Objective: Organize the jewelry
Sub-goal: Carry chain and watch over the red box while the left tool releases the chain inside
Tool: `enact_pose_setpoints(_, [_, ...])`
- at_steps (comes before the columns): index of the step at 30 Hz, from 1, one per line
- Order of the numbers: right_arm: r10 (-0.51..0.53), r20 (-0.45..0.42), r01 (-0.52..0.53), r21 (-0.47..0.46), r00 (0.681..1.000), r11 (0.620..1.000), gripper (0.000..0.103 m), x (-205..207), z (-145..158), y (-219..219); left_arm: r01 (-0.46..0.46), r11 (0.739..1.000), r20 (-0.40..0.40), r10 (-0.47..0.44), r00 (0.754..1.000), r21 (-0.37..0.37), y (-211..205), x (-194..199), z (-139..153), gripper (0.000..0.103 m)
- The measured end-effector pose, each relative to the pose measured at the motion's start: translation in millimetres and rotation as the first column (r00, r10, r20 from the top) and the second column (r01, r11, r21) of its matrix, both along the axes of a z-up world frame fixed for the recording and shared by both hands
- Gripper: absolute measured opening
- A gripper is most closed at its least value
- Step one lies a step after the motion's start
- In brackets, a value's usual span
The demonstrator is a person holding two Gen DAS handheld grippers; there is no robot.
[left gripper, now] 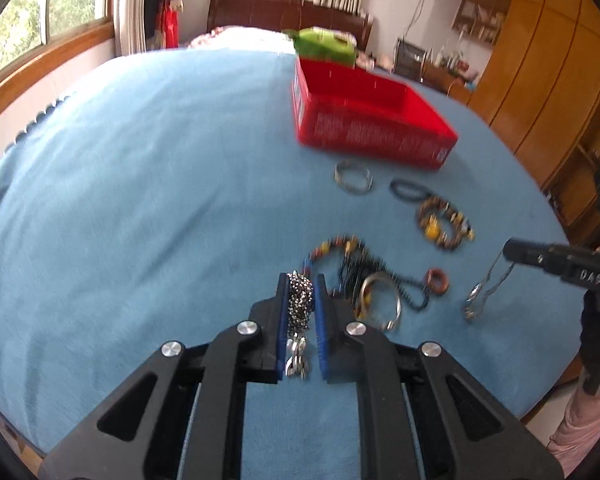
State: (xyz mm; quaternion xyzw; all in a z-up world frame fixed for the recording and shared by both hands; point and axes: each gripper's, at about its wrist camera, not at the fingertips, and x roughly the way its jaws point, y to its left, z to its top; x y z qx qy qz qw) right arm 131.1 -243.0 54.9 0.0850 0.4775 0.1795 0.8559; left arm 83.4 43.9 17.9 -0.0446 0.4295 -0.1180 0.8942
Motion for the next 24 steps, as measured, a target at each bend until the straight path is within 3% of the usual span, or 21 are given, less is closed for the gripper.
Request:
enact_pose_setpoints(11, [-0.006, 0.090, 0.004, 0.019, 0.996, 1.000, 0.015, 38.5, 56.3, -9.9, 0.014, 0.999, 0.163, -0.006, 0.987, -0.049, -8.1, 34.6, 82.1, 0.010])
enact_pose_setpoints(16, [-0.036, 0.115, 0.033, 0.023, 0.993, 0.999, 0.015, 73.6, 80.3, -21.4, 0.046, 0.998, 0.209, -0.036, 0.977, -0.041, -30.5, 75.2, 117.3, 0.010])
enact_pose_setpoints(24, [-0.068, 0.097, 0.066, 0.025, 0.993, 0.998, 0.015, 154.3, 94.2, -34.8, 0.077, 0.995, 0.213, -0.061, 0.975, -0.067, -67.6, 161.6, 138.4, 0.010])
